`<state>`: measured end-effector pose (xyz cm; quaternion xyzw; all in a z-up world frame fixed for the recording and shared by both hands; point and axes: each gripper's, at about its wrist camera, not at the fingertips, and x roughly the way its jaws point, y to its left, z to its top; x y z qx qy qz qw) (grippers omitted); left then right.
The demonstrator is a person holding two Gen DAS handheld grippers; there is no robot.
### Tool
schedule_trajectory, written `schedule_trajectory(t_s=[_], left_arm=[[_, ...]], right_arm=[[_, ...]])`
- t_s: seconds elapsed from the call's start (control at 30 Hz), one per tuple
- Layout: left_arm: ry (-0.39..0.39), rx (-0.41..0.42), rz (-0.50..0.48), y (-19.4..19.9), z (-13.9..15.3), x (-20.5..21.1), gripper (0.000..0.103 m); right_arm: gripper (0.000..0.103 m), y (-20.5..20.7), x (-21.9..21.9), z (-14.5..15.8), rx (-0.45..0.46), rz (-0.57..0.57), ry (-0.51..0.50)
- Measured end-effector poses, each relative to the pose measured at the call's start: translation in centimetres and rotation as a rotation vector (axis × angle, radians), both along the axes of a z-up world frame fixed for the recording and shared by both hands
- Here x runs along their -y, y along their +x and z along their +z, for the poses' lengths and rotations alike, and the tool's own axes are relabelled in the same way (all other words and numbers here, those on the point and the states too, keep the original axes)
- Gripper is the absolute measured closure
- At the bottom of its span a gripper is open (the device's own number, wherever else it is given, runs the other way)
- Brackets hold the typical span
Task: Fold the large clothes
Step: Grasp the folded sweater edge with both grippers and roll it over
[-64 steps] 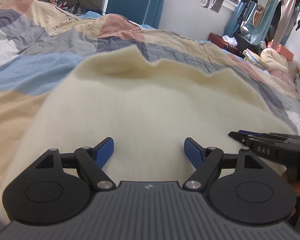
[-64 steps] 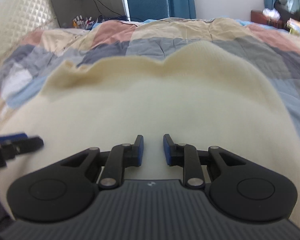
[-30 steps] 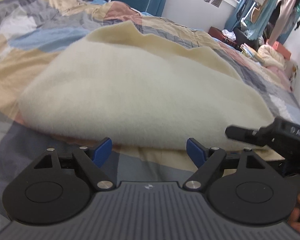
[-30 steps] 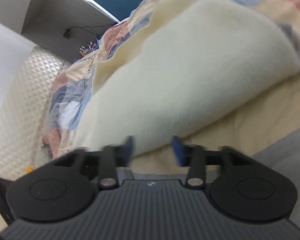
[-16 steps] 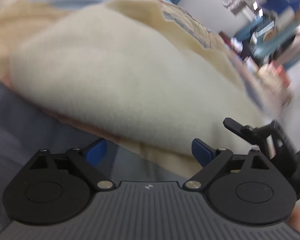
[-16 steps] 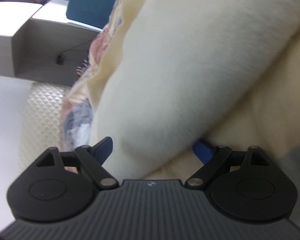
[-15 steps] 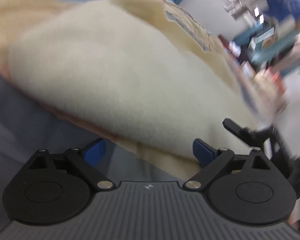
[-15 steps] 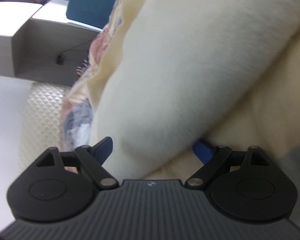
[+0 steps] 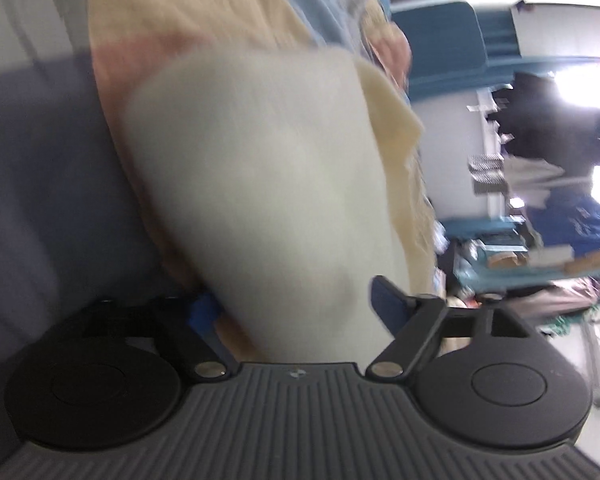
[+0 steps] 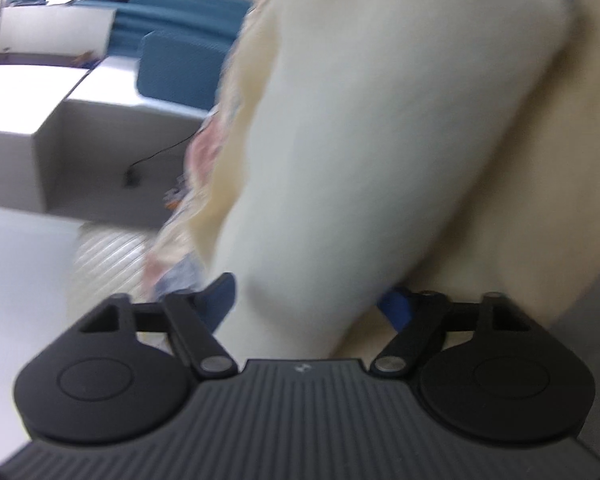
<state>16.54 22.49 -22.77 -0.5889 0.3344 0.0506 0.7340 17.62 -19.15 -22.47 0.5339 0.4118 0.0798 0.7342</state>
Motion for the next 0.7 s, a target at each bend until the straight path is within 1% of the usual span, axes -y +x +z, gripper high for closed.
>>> schedule_trajectory(t_s=[0.03,0.07,0.1,0.17,0.2,0.23,0.27,0.3,0.33,0.4,0.47,0.53,0.63,0.7], left_arm=[[0.011,-0.011,0.007,0.2,-0.2,-0.1,0.039],[0.020,-0.020,0.010,0.5,-0.3,0.2,0.042],[0.028,-0.023,0.010,0.7,-0.3,0.2,0.048],[0.066,-0.016,0.007,0.8,0.0,0.2,0.056],[0.095,-0.006,0.001,0.7,0.5,0.3,0.062],[0.131,0.011,-0.008,0.7,1.2,0.6,0.067],[0.160,0.031,-0.015,0.6,1.7,0.5,0.069],[0.184,0.053,-0.019,0.4,2.2,0.6,0.071],[0.205,0.070,-0.025,0.3,2.7,0.8,0.072],[0.244,0.089,-0.038,-0.4,3.8,1.2,0.073],[0.287,0.107,-0.063,-1.1,4.9,1.8,0.073],[0.297,0.131,-0.075,-2.1,6.1,2.3,0.073],[0.317,0.153,-0.096,-4.0,8.1,2.6,0.073],[0.325,0.167,-0.103,-5.5,9.5,2.7,0.073]], right_arm=[[0.036,0.0,0.3,-0.1,-0.010,-0.025,-0.007],[0.036,0.1,0.5,-0.3,-0.017,-0.042,0.003],[0.036,0.2,0.8,-0.4,-0.022,-0.058,0.013],[0.038,0.0,1.0,-0.7,-0.030,-0.069,0.013],[0.042,0.0,0.9,-0.6,-0.031,-0.067,-0.001],[0.050,0.1,0.9,-0.4,-0.029,-0.063,-0.025],[0.054,0.2,0.8,-0.1,-0.020,-0.058,-0.050],[0.061,0.1,0.8,0.2,-0.003,-0.053,-0.066],[0.066,-0.1,0.9,0.5,0.017,-0.049,-0.083],[0.070,-0.1,0.9,1.1,0.057,-0.040,-0.118],[0.072,-0.7,1.1,1.9,0.095,-0.031,-0.156],[0.074,-1.7,1.6,2.7,0.127,-0.035,-0.180],[0.074,-3.0,2.3,4.0,0.149,-0.024,-0.193],[0.074,-3.6,2.7,4.9,0.150,-0.021,-0.172]])
